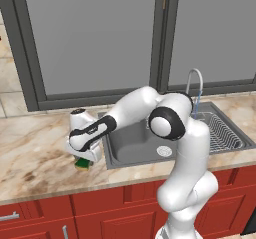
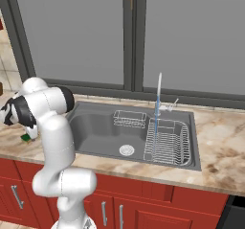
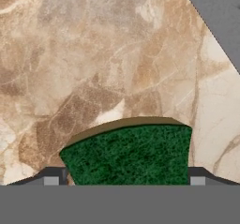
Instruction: Soak the sponge with water for a few seconds and then drop it inside the sink.
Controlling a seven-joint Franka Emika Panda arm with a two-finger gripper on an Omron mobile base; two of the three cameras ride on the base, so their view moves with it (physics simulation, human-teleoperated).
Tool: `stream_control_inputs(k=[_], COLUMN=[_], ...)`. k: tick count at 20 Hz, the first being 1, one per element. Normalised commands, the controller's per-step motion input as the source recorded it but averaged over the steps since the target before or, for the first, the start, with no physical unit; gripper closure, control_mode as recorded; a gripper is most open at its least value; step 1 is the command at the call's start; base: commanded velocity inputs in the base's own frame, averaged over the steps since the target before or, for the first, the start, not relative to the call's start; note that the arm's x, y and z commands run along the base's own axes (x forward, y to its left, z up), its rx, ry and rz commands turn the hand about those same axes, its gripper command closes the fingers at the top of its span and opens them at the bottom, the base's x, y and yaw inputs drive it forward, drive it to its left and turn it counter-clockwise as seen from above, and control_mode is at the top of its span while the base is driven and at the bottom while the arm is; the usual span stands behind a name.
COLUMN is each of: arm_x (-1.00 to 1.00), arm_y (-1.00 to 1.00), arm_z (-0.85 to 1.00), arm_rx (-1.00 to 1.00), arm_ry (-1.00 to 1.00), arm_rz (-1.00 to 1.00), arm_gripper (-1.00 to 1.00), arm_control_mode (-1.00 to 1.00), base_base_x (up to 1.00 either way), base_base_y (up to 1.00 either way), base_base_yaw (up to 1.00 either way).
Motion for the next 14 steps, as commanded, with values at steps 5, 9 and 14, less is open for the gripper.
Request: stream_control_inputs(k=[5, 9, 14], arm_x=[0.0, 0.0, 0.0], arm_y=[0.0, 0.0, 0.0], arm_z=[0.0, 0.0, 0.0], arm_rx=[0.0, 0.0, 0.0], arm_ry=[0.0, 0.0, 0.0], arm_rz=[0.0, 0.0, 0.0], arm_gripper=[1.0, 1.0, 1.0], arm_control_mode=[-1.0, -1.0, -1.0], base_base_x=[0.0, 0.0, 0.0], base_base_y=[0.0, 0.0, 0.0], base_base_yaw=[0.0, 0.0, 0.0])
